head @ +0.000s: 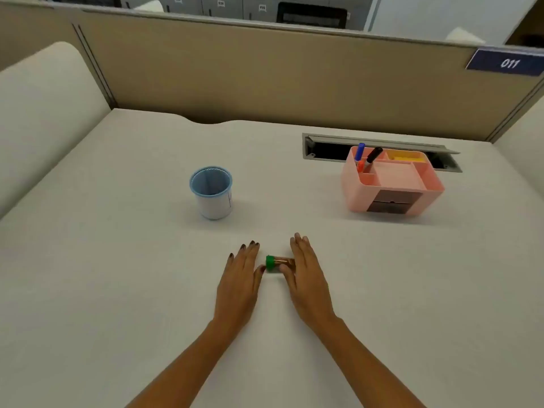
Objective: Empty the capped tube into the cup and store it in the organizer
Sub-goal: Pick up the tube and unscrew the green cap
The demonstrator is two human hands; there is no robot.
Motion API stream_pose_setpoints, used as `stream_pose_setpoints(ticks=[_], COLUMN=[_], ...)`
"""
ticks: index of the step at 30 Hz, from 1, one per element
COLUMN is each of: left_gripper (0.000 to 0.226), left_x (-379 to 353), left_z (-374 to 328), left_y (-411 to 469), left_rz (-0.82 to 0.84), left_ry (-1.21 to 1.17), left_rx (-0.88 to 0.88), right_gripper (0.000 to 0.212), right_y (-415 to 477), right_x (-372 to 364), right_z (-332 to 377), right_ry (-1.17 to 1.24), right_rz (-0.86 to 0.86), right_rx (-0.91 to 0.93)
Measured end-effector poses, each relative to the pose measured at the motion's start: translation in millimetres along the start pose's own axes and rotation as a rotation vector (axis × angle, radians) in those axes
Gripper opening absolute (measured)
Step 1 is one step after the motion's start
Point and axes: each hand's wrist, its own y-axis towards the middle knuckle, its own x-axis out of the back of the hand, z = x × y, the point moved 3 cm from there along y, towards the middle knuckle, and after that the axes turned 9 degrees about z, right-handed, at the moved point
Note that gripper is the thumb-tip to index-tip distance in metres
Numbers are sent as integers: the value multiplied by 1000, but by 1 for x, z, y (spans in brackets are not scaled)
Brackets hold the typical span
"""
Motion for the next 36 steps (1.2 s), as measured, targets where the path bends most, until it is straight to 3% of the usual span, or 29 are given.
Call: stream_pose_setpoints(ticks=[4, 14, 17, 23, 26, 28, 32, 36], left_gripper=[49, 39, 35, 22, 19, 28, 39, 53], left_x=[-1, 3, 8, 22, 26, 27, 29, 28], left_z=[0, -7, -13, -24, -27, -30, -39, -44], left_y=[9, 5, 0, 3, 4, 3, 0, -3], left_rz=[17, -38, -64, 2, 121, 190, 297, 333], left_ry=[13, -257, -453, -753, -884, -998, -1118, -1315], left_rx=[-23, -54, -27, 71, 92, 123, 124, 183], right_gripper=[56, 26, 23, 21, 29, 42, 29, 33], right_y=[-1, -7, -10, -9, -9, -10, -14, -20], right_x=[-6, 0, 3, 5, 1, 1, 1, 0], right_z=[1, 8, 17, 28, 34, 39, 49, 54], right_ry=[5, 186, 199, 465, 855, 1027, 1224, 1321], right_rz=[29, 10, -23, 144, 265, 279, 290, 263], right_rx=[-13, -87, -46, -125, -266, -297, -230, -216])
